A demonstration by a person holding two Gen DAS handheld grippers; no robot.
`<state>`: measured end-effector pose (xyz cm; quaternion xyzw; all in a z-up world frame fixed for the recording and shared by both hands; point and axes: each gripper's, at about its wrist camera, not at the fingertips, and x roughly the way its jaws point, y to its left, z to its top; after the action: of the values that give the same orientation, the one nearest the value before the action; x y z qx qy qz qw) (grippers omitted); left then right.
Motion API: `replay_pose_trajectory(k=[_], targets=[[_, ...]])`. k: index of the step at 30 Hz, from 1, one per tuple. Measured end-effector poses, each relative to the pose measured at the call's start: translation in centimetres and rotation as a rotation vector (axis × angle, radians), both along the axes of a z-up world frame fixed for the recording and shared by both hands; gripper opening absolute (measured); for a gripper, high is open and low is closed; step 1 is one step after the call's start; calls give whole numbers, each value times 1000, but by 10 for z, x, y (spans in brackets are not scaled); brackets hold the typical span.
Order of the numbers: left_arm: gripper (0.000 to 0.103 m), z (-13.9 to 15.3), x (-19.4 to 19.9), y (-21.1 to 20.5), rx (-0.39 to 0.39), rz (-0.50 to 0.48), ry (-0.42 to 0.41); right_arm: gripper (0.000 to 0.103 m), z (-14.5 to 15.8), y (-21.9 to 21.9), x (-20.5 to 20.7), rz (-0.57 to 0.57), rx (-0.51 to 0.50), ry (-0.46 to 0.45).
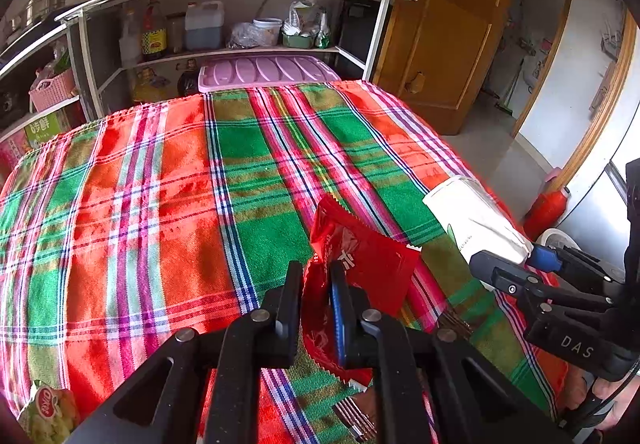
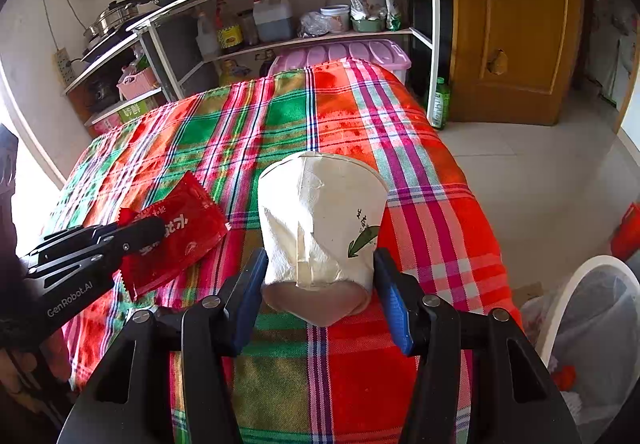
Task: Collect trash
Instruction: 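Grasp the white paper cup with the right tool while the left tool grasps the red packet, then lift the paper cup and red packet and carry both toward the white bin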
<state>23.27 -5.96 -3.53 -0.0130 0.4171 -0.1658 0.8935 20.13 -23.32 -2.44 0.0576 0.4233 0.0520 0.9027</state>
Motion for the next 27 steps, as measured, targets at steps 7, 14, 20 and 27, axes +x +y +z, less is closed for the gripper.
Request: replay_pose_trajectory(k=[7,14,20,27], targets=[[13,21,-12,0,-13,-3,-38,54,15,1,-10,7,4,-32],[13,41,-32,-5,-19,-15,-67,54,29,-6,-27,-8,1,-57],[13,56,-52,-20,-11,-50,-96,54,41,-20,-49,-39,3,-77],[13,70,-73,-48,-24,-111,-128,54,50,-43,-76,-88,6,-98]])
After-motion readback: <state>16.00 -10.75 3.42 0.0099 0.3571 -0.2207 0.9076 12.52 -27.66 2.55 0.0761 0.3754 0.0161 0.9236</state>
